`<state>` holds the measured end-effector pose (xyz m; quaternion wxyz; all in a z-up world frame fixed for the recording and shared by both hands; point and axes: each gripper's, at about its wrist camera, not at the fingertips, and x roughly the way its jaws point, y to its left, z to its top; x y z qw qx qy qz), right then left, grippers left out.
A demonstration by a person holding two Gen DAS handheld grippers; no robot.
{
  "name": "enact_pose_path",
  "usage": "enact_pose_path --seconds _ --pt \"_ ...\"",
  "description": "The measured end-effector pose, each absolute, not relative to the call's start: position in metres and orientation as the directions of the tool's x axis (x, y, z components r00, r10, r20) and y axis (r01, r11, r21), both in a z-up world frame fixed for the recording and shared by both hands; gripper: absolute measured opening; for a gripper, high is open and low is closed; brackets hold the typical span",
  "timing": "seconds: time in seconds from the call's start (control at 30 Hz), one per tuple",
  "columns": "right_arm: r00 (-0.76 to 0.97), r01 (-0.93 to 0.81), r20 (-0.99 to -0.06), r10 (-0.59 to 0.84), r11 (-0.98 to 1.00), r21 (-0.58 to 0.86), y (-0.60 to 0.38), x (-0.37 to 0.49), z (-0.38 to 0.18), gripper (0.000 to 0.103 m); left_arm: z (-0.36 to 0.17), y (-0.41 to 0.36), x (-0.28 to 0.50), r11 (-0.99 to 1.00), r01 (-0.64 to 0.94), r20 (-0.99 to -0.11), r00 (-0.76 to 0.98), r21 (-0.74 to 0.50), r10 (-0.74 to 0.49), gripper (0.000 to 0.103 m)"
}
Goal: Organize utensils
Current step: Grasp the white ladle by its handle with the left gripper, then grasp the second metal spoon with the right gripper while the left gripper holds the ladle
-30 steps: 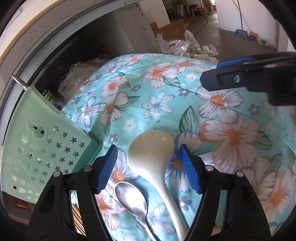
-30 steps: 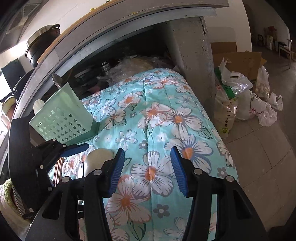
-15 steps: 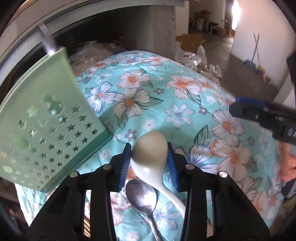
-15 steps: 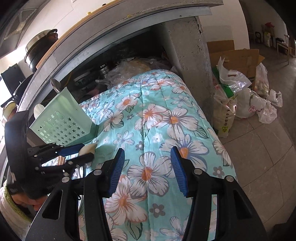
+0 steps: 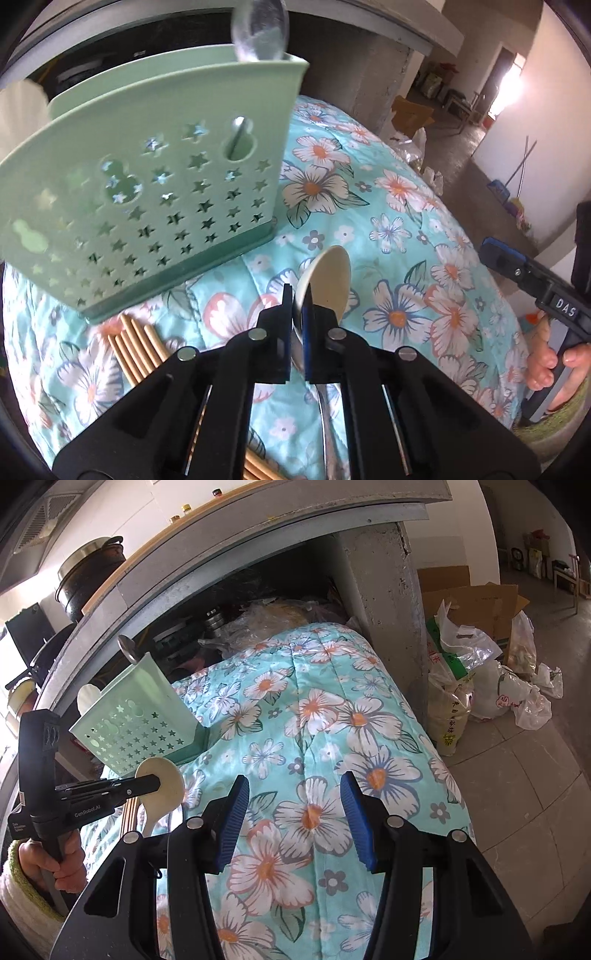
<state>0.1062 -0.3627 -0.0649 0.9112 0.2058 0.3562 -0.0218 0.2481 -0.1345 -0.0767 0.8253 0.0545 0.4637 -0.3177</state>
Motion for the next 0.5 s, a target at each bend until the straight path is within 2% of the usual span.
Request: enact_pose_path --seconds 0.27,0.5 --pt "0.741 0.094 -0.631 0.229 0.895 0.436 -0.337 0.112 -0.055 0.050 -0.048 -0.080 0.231 0.809 0.498 -0.710 0.444 -0.311 -0.547 0.004" --pt "0.666 -0.045 -0.636 0.390 0.872 0.487 -0.284 0.138 -0.069 0.040 -0.037 -0.036 0.219 0.836 0.428 -0.666 0.516 -0.344 -0.538 0.004"
